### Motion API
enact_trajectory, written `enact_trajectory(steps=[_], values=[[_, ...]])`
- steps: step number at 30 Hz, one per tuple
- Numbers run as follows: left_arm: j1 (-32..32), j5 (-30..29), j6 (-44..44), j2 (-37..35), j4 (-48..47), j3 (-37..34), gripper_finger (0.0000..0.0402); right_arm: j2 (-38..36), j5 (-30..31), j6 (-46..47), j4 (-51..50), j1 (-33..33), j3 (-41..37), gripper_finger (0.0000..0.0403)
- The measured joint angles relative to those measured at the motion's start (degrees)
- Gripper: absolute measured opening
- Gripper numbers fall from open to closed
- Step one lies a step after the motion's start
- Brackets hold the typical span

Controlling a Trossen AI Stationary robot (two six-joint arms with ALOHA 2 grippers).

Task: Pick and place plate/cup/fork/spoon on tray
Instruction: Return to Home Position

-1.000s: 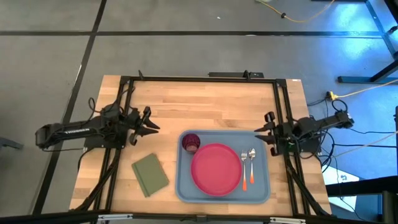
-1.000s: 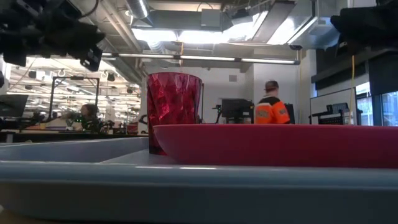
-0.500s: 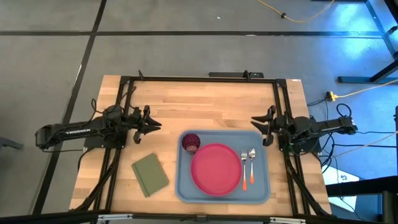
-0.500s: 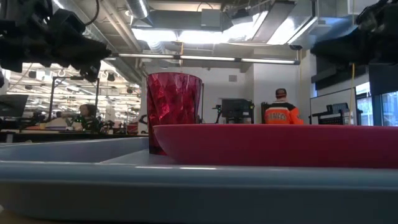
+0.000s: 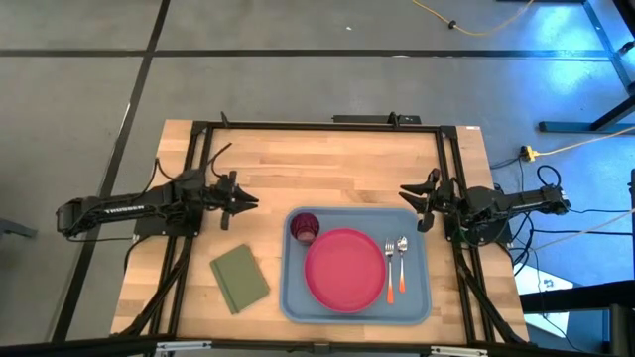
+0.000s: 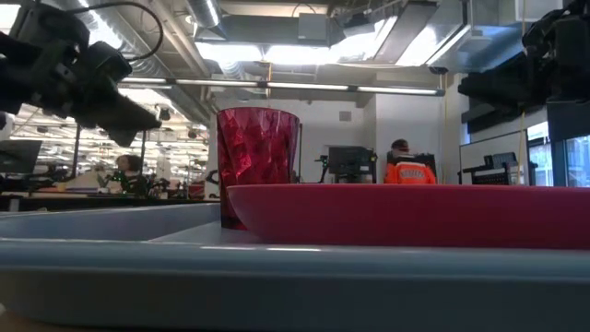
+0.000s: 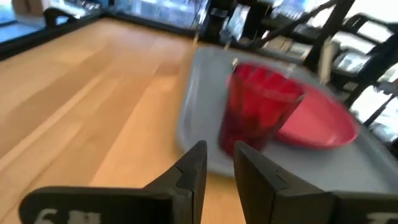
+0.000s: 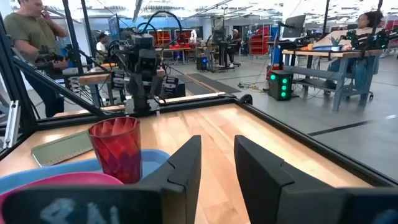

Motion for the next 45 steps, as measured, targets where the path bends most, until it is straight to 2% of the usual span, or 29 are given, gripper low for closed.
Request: enact_trajectory(steps=[4, 9, 45], values=[[0.0, -3.8, 2.1, 0.0, -2.8, 0.0, 0.0073, 0.0, 0.0, 0.0, 0.0, 0.0, 0.0, 0.0101], [0.0, -5.3, 4.3, 0.1, -3.1, 0.0, 0.0073, 0.0, 0.0, -0.1, 0.0, 0.0, 0.0, 0.0101], [0.0, -5.5, 4.3, 0.1, -2.5, 0.0, 0.0073, 0.0, 0.0, -0.2, 0.1, 0.0, 0.0, 0.0101]])
